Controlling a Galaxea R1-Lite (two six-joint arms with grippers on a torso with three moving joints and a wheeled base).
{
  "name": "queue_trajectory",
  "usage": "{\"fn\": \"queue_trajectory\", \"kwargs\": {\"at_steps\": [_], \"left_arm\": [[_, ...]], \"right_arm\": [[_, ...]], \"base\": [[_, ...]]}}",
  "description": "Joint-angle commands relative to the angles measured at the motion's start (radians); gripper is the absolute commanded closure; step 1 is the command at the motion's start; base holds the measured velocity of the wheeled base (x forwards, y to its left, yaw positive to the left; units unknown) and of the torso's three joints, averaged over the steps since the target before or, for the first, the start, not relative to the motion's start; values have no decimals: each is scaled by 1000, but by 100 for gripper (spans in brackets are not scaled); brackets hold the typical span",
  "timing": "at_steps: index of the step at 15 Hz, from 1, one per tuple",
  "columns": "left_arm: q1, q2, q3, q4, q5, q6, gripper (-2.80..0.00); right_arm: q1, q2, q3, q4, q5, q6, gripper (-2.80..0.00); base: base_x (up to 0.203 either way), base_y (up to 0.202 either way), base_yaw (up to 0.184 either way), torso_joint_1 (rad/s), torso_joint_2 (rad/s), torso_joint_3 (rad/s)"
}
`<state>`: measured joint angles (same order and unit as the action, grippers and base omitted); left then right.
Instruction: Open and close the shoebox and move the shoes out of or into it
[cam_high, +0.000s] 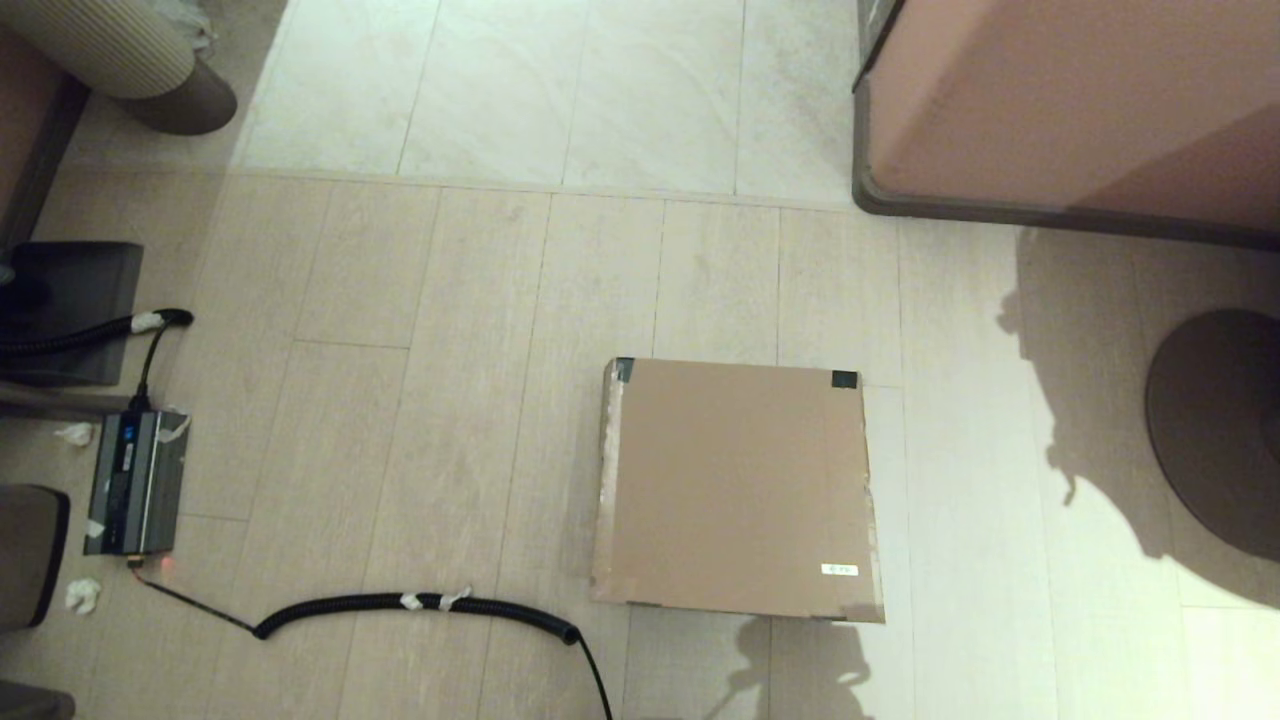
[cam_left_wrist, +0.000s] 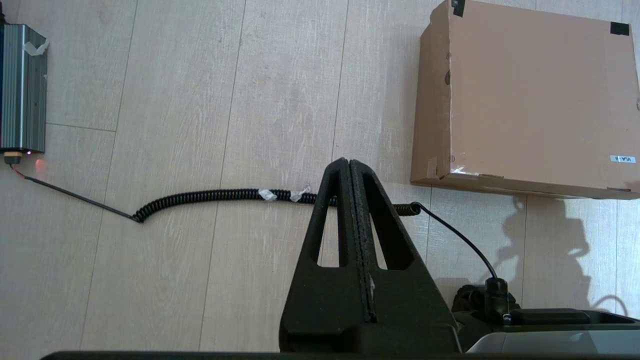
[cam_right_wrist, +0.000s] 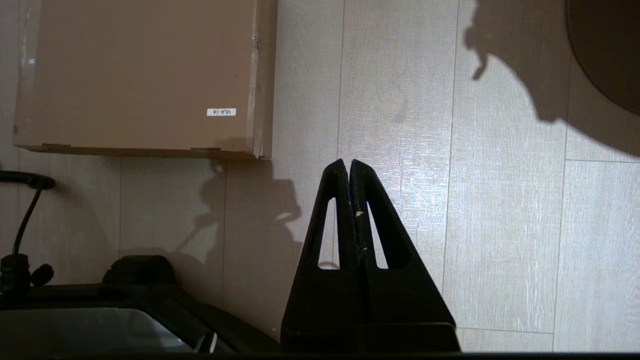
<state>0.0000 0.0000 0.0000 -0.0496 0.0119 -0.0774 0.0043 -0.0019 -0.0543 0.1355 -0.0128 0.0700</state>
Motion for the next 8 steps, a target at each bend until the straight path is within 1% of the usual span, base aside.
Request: {"fn": "queue_trajectory", "kwargs": {"at_steps": [1, 5, 8], "left_arm": [[0, 0, 18, -1, 0, -1, 0], [0, 0, 18, -1, 0, -1, 0], [0, 0, 18, -1, 0, -1, 0]], "right_arm": [[0, 2, -1, 1, -4, 7, 0], [0, 2, -1, 1, -3, 5, 0], [0, 2, -2, 1, -9, 43, 0]], "base": [[0, 0, 0, 0, 0, 0], [0, 0, 0, 0, 0, 0], [0, 0, 0, 0, 0, 0]]}}
